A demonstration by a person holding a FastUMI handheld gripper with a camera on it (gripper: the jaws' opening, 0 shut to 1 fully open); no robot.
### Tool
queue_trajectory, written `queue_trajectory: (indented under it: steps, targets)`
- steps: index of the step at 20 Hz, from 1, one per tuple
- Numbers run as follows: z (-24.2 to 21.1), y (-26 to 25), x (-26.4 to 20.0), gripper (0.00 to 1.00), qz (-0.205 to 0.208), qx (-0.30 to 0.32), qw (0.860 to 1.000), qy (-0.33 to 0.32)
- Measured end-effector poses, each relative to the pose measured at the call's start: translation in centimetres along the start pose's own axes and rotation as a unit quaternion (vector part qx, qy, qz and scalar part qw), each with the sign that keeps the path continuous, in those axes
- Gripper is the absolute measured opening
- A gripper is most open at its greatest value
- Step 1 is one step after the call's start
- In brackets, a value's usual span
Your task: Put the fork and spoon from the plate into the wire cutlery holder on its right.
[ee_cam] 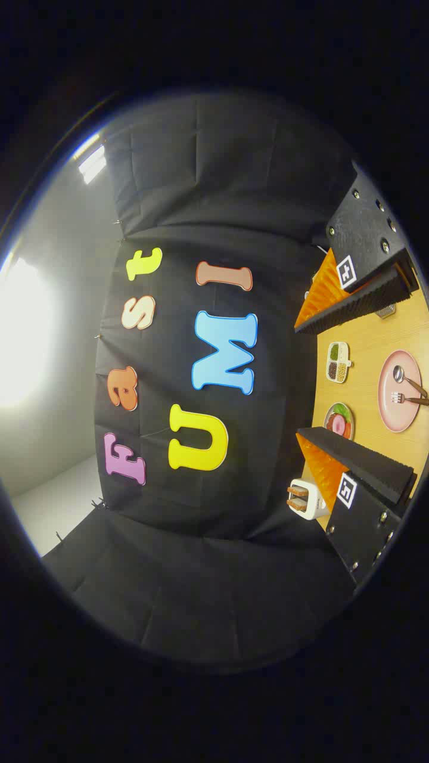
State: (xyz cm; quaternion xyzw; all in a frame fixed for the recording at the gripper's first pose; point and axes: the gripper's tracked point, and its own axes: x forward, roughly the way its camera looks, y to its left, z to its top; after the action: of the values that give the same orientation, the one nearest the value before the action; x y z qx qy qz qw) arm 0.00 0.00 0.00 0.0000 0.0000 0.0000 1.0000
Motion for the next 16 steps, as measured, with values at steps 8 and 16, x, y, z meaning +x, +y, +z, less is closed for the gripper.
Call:
queue_trajectory:
  steps: [8,16]
  targets:
    - [-0.8,1.3,0.6,0.96,0.021,0.006,1.000,0.014]
    - [-1.9,2.0,1.1,0.96,0.035,0.020,0.999,0.030]
